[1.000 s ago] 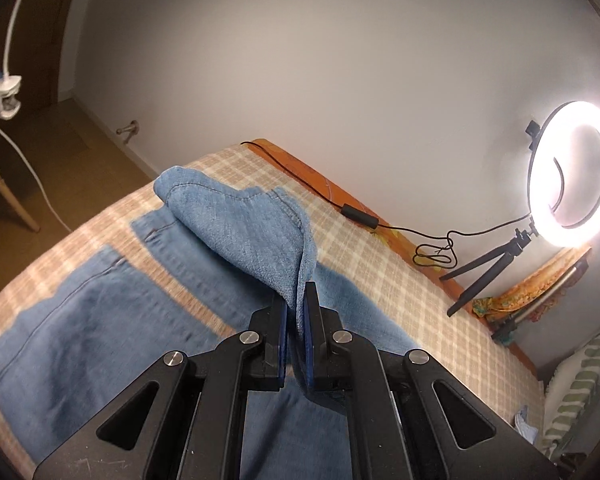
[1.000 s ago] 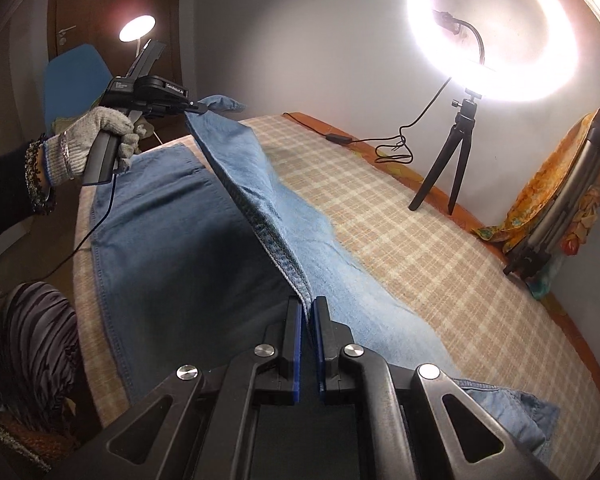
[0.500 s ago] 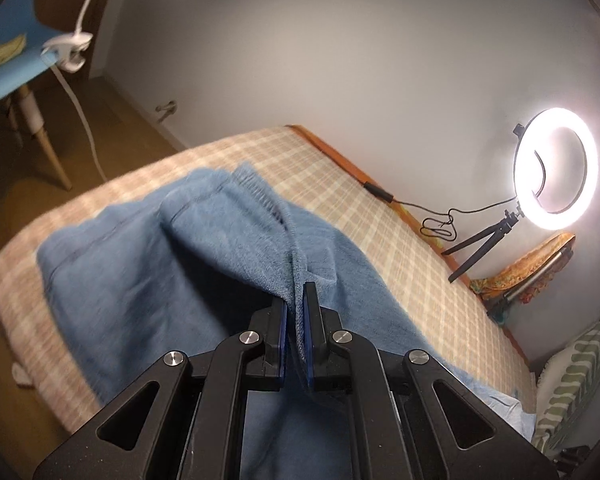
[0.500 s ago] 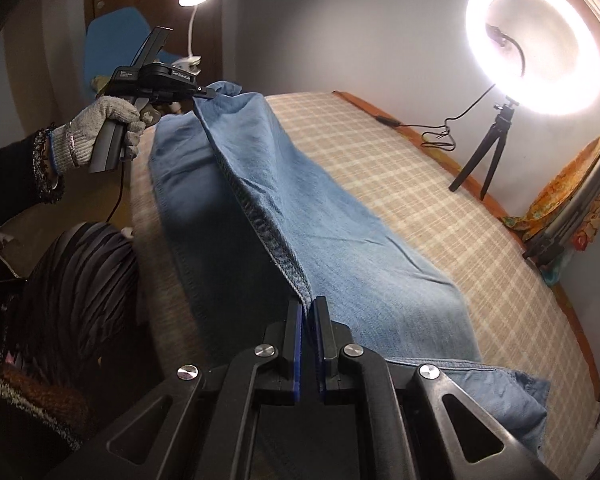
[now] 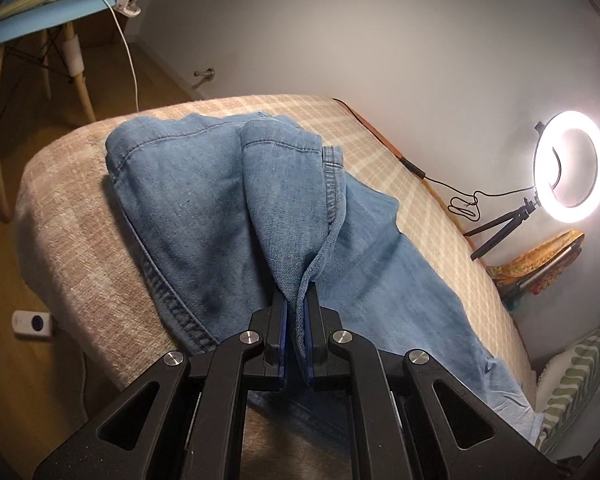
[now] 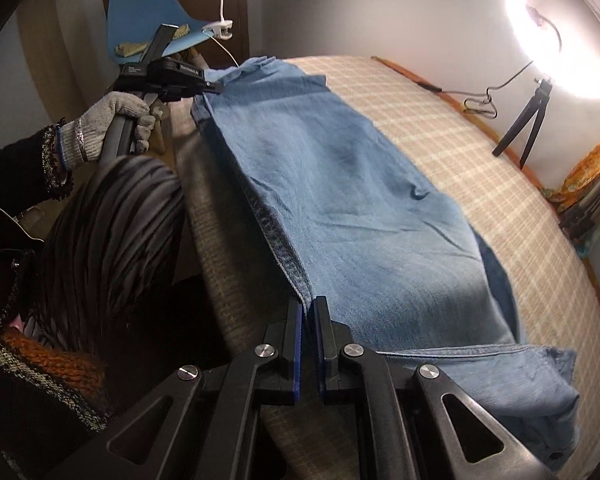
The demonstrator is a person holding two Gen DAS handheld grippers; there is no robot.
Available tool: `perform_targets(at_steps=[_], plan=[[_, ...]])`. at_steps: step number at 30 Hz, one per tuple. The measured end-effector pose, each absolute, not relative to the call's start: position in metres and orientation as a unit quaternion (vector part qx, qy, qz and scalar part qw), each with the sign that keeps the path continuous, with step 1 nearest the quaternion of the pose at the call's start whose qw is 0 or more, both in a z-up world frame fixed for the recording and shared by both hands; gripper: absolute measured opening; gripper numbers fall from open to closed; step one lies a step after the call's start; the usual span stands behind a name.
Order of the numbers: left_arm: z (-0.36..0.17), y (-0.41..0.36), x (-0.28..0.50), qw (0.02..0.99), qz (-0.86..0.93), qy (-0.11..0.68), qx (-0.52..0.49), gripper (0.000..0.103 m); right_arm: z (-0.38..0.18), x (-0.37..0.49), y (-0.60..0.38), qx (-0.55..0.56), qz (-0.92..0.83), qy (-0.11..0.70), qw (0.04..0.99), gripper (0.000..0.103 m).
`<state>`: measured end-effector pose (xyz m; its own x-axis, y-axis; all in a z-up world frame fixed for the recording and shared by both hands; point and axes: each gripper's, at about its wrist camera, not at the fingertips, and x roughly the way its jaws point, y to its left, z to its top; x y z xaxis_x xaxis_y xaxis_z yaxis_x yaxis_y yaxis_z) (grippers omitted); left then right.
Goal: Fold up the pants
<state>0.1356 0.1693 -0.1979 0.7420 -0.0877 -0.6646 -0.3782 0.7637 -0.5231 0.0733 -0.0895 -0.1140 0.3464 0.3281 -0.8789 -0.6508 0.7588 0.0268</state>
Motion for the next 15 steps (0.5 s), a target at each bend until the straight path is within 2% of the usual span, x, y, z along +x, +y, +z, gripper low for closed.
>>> perform_targets(at_steps=[3, 9, 10, 11, 12, 13, 15], plan=[[-0.201, 0.17, 0.135, 0.87, 0.085, 0.351, -0.334, 0.006, -0.125, 0.074, -0.087, -0.172, 0.3, 0.496, 0.796, 0.003], [-0.199, 0.166, 0.139, 0.887, 0.113, 0.364, -0.261, 0.017, -0.135, 0.08, -0.086, -0.165, 0.299, 0.518, 0.784, 0.006], [-0.197, 0.163, 0.143, 0.891, 0.122, 0.37, -0.235, 0.026, -0.133, 0.081, -0.086, -0.159, 0.298, 0.52, 0.785, 0.01], [-0.195, 0.158, 0.145, 0.897, 0.131, 0.37, -0.202, 0.029, -0.132, 0.08, -0.085, -0.151, 0.298, 0.523, 0.784, 0.016], [-0.194, 0.157, 0.146, 0.902, 0.133, 0.368, -0.184, 0.03, -0.131, 0.081, -0.085, -0.139, 0.3, 0.527, 0.783, 0.032], [-0.193, 0.155, 0.147, 0.905, 0.135, 0.368, -0.167, 0.036, -0.129, 0.082, -0.085, -0.124, 0.305, 0.53, 0.781, 0.038], [-0.191, 0.152, 0.152, 0.908, 0.143, 0.37, -0.137, 0.041, -0.123, 0.083, -0.081, -0.113, 0.313, 0.527, 0.782, 0.037]])
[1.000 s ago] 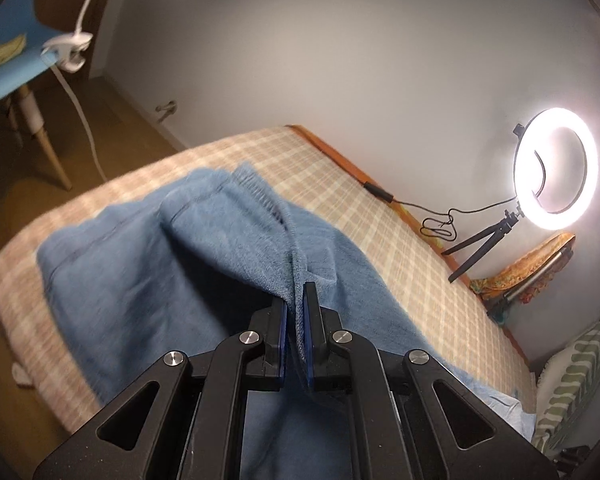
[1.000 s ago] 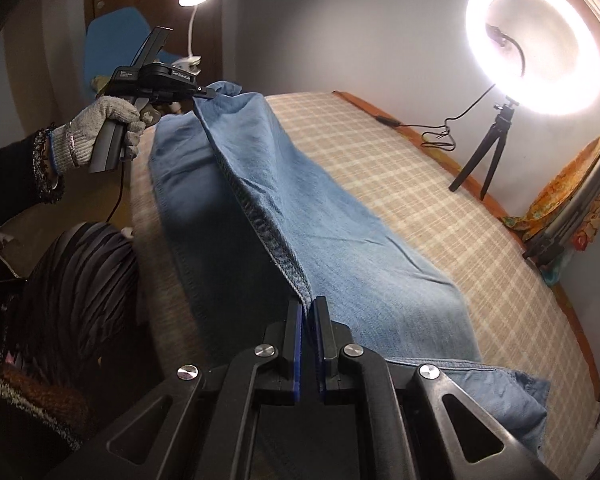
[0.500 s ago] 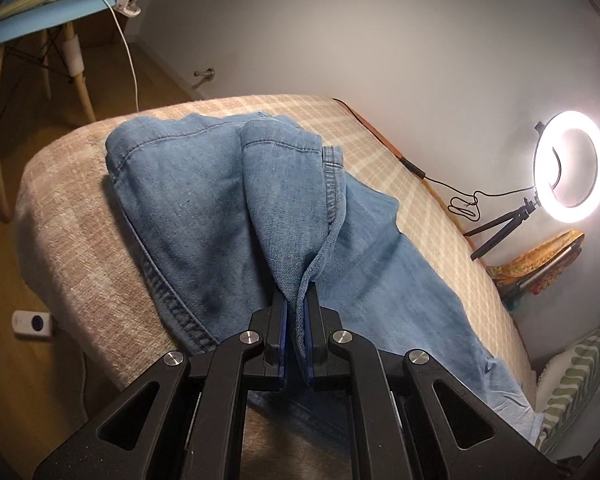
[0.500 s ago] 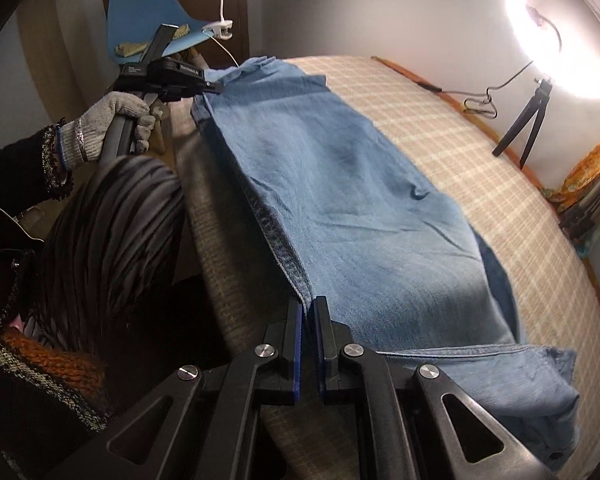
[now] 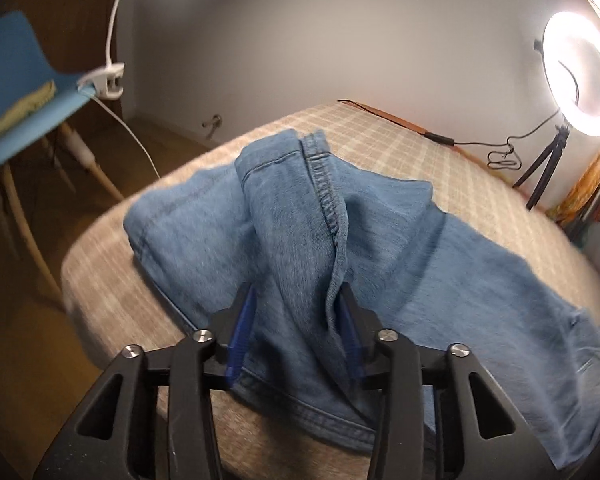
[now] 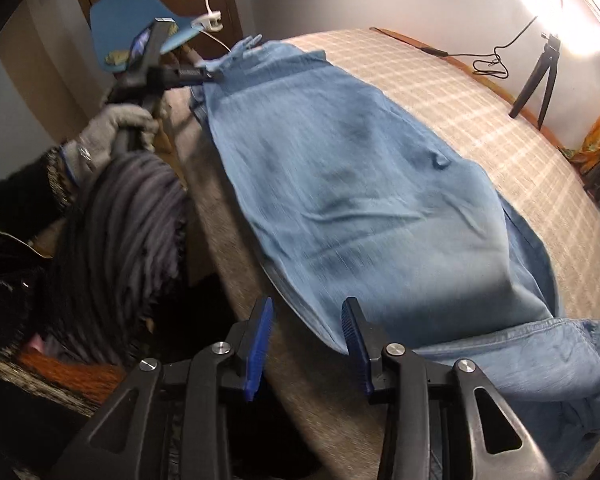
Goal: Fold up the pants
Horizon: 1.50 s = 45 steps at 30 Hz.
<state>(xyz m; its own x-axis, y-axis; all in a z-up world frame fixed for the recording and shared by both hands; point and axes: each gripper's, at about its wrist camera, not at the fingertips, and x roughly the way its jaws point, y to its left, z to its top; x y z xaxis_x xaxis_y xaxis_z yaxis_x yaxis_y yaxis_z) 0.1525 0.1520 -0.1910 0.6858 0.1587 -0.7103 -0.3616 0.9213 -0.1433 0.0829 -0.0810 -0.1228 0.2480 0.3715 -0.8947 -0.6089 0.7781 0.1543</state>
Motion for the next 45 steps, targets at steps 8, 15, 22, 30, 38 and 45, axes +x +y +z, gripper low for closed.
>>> perform_targets(at_steps=[8, 15, 22, 30, 38, 45], plan=[[-0.197, 0.182, 0.162, 0.899, 0.103, 0.364, -0.219, 0.044, -0.099, 0.109, -0.064, -0.089, 0.321, 0.495, 0.802, 0.039], [-0.203, 0.215, 0.155, 0.888, 0.085, 0.347, -0.289, 0.044, -0.095, 0.161, -0.041, -0.068, 0.333, 0.467, 0.816, 0.042], [-0.202, 0.241, 0.149, 0.887, 0.082, 0.334, -0.308, 0.044, -0.1, 0.222, 0.003, -0.059, 0.348, 0.456, 0.817, 0.043], [-0.205, 0.256, 0.153, 0.886, 0.076, 0.332, -0.314, 0.041, -0.107, 0.276, 0.047, -0.062, 0.359, 0.444, 0.819, 0.043], [-0.207, 0.261, 0.157, 0.889, 0.071, 0.331, -0.308, 0.038, -0.12, 0.323, 0.081, -0.064, 0.366, 0.451, 0.811, 0.051], [-0.213, 0.265, 0.16, 0.888, 0.066, 0.332, -0.311, 0.037, -0.141, 0.374, 0.112, -0.047, 0.371, 0.477, 0.795, 0.052]])
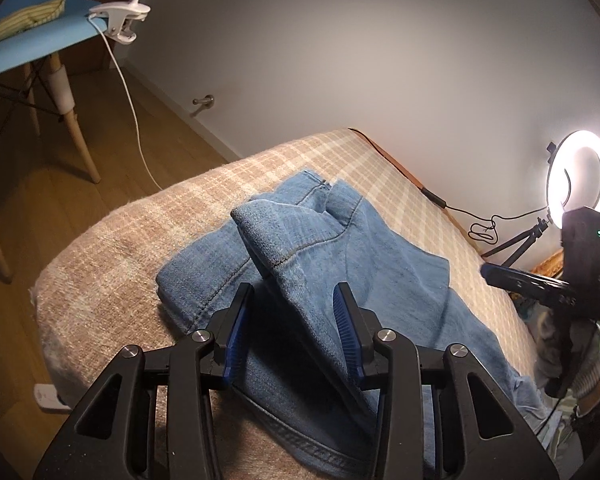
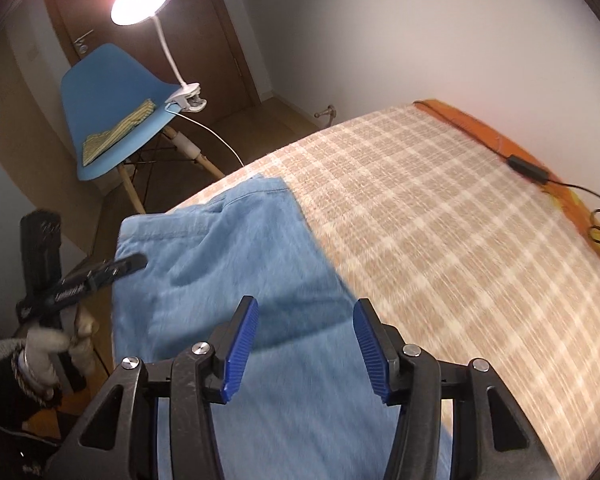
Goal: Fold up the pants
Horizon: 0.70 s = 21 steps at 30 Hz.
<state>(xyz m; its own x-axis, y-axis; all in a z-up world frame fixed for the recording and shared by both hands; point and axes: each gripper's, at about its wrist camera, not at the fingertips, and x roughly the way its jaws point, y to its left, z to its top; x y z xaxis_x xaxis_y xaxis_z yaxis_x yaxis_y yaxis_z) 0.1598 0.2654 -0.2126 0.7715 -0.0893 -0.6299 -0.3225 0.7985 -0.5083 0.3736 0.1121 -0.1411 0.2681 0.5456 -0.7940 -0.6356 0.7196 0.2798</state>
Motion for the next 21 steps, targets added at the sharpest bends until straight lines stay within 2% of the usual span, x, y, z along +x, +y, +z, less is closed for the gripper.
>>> perform_targets(at_steps=[13, 15, 17, 18, 20, 21], plan=[[-0.217, 0.273, 0.163, 0.881, 0.057, 0.327, -0.338, 0.036, -0.184, 0.43, 0.151, -0.022, 0.389, 0.533, 0.751, 0.051], [-0.219, 0.274, 0.165, 0.879, 0.055, 0.326, -0.343, 0.036, -0.188, 0.432, 0.155, -0.018, 0.398, 0.539, 0.742, 0.036], [-0.219, 0.274, 0.166, 0.881, 0.056, 0.322, -0.343, 0.036, -0.19, 0.43, 0.161, -0.026, 0.406, 0.538, 0.739, 0.029], [-0.219, 0.274, 0.166, 0.883, 0.06, 0.32, -0.339, 0.036, -0.19, 0.429, 0.163, -0.034, 0.407, 0.534, 0.74, 0.02], [-0.22, 0.273, 0.164, 0.886, 0.062, 0.315, -0.334, 0.01, -0.189, 0.427, 0.167, -0.042, 0.413, 0.531, 0.739, 0.006], [-0.22, 0.272, 0.164, 0.887, 0.06, 0.312, -0.334, 0.01, -0.187, 0.426, 0.168, -0.048, 0.413, 0.526, 0.742, 0.003]])
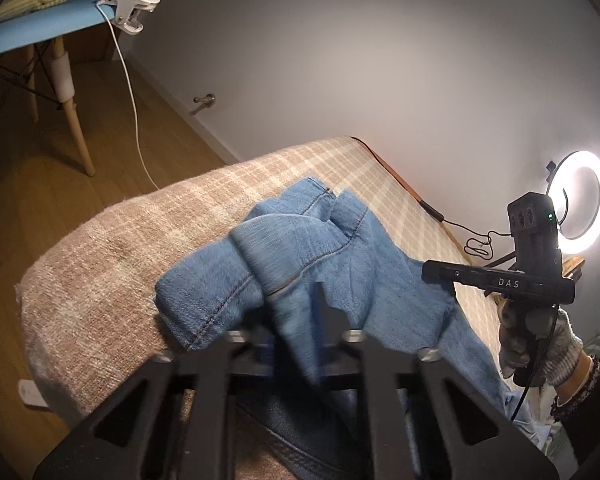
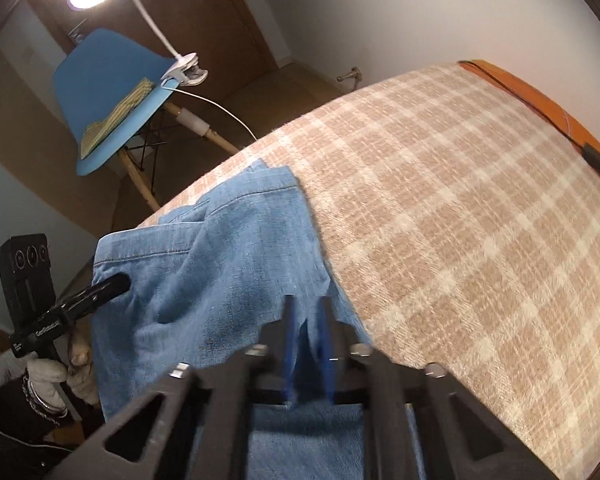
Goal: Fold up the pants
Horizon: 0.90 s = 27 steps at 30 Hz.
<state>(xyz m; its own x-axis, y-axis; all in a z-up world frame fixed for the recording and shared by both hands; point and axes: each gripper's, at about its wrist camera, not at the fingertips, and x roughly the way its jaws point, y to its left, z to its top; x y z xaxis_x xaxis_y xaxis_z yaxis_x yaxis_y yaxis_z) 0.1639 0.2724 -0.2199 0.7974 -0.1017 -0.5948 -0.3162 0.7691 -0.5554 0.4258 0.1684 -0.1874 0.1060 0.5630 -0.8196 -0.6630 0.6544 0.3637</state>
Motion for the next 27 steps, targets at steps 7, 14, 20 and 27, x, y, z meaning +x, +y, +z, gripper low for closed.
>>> perform_targets(at_steps=[7, 14, 20, 27], plan=[[-0.208, 0.268, 0.145, 0.906, 0.077, 0.273, -0.314, 0.004, -0.158, 0.415, 0.177, -0.095, 0.415, 0.471, 0.773, 0.0], [-0.214, 0.27, 0.114, 0.908, 0.113, 0.249, -0.317, 0.004, -0.141, 0.407, 0.191, -0.109, 0.437, 0.43, 0.783, 0.0], [-0.228, 0.284, 0.12, 0.893, 0.09, 0.274, -0.347, 0.005, -0.164, 0.428, 0.204, -0.073, 0.444, 0.481, 0.752, 0.012], [-0.23, 0.295, 0.122, 0.885, 0.09, 0.273, -0.366, 0.011, -0.188, 0.439, 0.221, -0.1, 0.423, 0.514, 0.74, 0.024]])
